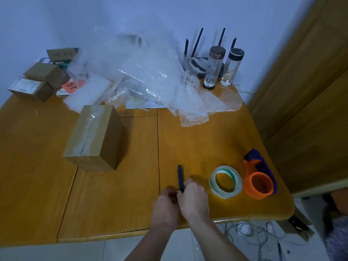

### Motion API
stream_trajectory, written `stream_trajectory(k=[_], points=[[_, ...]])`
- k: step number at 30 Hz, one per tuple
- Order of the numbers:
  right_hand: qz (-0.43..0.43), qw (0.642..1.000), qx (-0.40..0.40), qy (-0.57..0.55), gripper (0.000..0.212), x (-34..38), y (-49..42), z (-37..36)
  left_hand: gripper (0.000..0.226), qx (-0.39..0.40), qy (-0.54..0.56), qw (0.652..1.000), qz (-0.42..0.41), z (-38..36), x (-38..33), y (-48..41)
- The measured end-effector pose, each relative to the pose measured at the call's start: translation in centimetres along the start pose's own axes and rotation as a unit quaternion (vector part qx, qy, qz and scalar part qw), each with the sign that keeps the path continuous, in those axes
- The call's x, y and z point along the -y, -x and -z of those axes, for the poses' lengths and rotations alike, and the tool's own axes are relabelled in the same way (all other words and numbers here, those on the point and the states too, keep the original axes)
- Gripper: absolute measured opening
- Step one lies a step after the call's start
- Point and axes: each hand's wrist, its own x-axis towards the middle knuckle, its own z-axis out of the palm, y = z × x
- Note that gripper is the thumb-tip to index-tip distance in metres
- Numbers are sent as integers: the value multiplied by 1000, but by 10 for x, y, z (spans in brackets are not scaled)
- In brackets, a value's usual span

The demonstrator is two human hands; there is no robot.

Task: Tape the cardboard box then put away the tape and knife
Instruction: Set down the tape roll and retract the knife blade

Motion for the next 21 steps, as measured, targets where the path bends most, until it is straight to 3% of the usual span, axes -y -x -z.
stream_trajectory(k=[21], points=[[16, 1000, -7, -3, 30, -4, 2, -3, 16, -5, 34, 999, 23, -2, 2, -2]])
